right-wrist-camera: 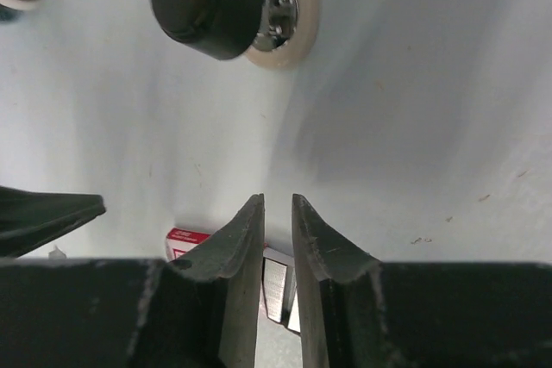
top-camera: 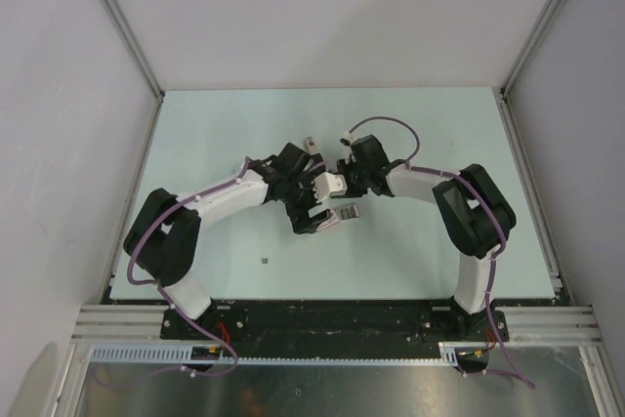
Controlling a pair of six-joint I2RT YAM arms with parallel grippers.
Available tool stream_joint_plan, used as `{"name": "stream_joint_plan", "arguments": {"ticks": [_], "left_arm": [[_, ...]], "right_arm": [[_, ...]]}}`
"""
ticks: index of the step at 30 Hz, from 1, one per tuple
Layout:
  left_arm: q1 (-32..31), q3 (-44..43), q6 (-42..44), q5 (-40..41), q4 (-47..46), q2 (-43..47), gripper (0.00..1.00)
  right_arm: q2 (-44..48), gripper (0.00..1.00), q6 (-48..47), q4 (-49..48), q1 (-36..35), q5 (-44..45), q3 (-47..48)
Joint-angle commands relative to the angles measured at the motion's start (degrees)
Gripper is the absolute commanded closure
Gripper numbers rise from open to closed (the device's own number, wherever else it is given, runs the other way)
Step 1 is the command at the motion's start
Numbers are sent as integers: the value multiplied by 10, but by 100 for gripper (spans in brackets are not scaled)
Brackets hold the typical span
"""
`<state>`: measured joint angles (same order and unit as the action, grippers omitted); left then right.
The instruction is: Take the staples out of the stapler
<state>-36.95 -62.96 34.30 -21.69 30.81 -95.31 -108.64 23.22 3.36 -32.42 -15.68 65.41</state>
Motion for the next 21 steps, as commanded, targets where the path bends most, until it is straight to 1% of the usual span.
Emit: {"name": "stream_joint_plan", "arguments": {"ticks": [1,10,21], "left_arm": [[-12,-3,-20,-11,-11,-1,1],[-22,-12,-25,13,-20,-13,0],[-44,-14,-23,36,-40,-35,0]], "right_arm": [[-12,77,-7,23,-11,12,20],[-21,79,-6,60,-27,16,15],[35,81,28,62,-42,22,-59]]}}
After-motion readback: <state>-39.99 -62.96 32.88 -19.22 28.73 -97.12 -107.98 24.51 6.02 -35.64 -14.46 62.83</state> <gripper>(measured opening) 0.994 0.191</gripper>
